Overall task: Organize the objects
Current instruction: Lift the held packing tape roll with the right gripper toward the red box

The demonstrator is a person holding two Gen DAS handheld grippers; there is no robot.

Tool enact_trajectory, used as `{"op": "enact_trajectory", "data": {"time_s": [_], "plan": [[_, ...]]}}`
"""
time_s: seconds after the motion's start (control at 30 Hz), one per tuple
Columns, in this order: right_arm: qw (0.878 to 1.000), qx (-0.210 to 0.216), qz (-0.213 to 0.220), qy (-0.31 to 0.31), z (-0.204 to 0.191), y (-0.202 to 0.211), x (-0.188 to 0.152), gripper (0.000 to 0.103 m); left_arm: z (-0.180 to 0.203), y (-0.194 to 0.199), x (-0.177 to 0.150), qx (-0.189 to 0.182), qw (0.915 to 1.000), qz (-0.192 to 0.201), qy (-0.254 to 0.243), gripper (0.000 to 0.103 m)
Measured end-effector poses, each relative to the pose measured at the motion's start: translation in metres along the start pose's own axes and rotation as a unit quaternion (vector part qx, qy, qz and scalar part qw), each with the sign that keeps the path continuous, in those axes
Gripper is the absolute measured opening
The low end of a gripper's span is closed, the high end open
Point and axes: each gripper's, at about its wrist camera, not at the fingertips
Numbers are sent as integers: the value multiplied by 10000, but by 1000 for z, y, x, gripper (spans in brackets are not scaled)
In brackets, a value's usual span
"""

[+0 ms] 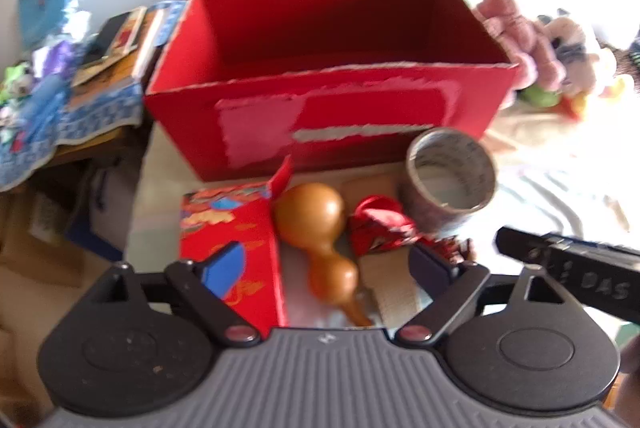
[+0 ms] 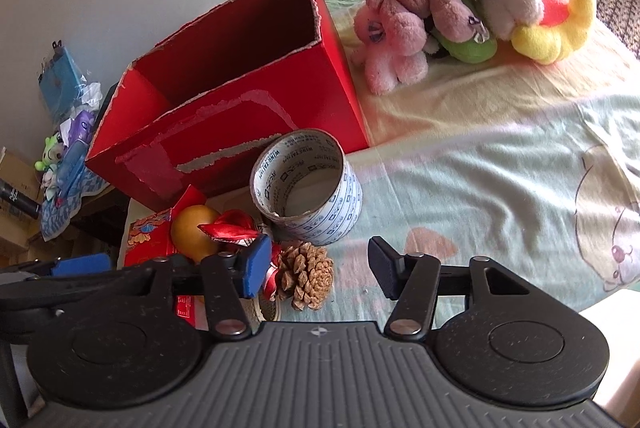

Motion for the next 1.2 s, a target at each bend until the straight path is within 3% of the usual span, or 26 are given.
{"op": "enact_trajectory", "data": {"time_s": [0.1,0.23,0.3,0.47,0.57,0.7,0.83,1.2], "plan": [[9998,-14,176,-100,6,2,4,53,-1,2,8,-322,9991,267,-65,78],[9991,23,362,-230,16,-3,17,48,-3,-3,25,-984,9947,289,74,64],[9988,49,403,-271,23,-9,25,47,-3,-10,34,-1189,9926,211,163,55],[9992,266,165,-251,36,-33,42,40,7,-31,47,-1429,9894,-67,260,44],[9988,446,-53,-208,39,-44,51,36,16,-44,53,-1382,9899,-192,257,43],[9974,619,-359,-74,42,-58,58,33,27,-55,58,-1291,9909,-317,207,27],[9957,697,-600,37,39,-70,63,30,34,-71,64,-1078,9927,-494,197,19],[9888,835,-1201,303,41,-88,74,22,44,-82,67,-565,9964,-583,251,7]]}}
Point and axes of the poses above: each gripper's, at about its wrist camera, not at the fingertips, and y roughly against the way its jaws point, z to its right, x to its top, and after that the axes turned 5 degrees about -y, right-handed
